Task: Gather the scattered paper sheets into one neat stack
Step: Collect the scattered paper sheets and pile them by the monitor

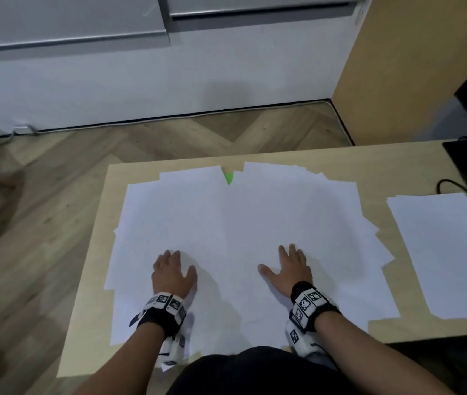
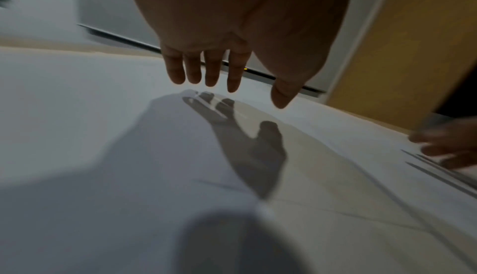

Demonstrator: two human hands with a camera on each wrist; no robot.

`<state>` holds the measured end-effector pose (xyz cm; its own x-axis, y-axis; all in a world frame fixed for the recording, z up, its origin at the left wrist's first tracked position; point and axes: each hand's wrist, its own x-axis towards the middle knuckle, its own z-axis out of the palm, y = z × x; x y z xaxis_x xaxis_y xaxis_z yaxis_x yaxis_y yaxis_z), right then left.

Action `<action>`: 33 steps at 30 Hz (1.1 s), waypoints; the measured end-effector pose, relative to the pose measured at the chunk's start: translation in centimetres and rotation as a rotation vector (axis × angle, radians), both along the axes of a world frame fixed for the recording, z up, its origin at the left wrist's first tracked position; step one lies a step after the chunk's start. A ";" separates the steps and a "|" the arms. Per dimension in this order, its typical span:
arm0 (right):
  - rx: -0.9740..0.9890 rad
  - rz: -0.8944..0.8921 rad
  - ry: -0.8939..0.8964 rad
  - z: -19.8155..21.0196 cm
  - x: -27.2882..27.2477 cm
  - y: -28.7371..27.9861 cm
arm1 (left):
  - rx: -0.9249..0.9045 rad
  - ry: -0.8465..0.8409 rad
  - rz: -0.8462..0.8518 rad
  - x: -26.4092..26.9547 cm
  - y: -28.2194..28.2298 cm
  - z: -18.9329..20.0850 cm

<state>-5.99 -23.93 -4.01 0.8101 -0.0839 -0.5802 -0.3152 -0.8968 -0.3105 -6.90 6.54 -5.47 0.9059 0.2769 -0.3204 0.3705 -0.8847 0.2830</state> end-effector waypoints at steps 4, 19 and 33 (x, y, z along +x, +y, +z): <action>-0.028 -0.213 -0.201 0.6 0.7 -4.5 | -0.024 -0.030 -0.156 0.9 -5.7 0.9; -0.012 -0.230 -0.066 0.6 1.1 -9.5 | -0.377 0.021 0.190 1.7 -18.4 1.6; 0.454 -0.440 0.023 -0.7 2.7 -12.8 | -0.455 -0.119 0.088 0.1 -21.2 1.1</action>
<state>-3.29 -36.77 -4.66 0.7429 -0.1480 -0.6528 -0.6355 -0.4625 -0.6183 -6.78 -14.66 -4.42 0.9231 0.2097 -0.3223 0.3798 -0.6278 0.6794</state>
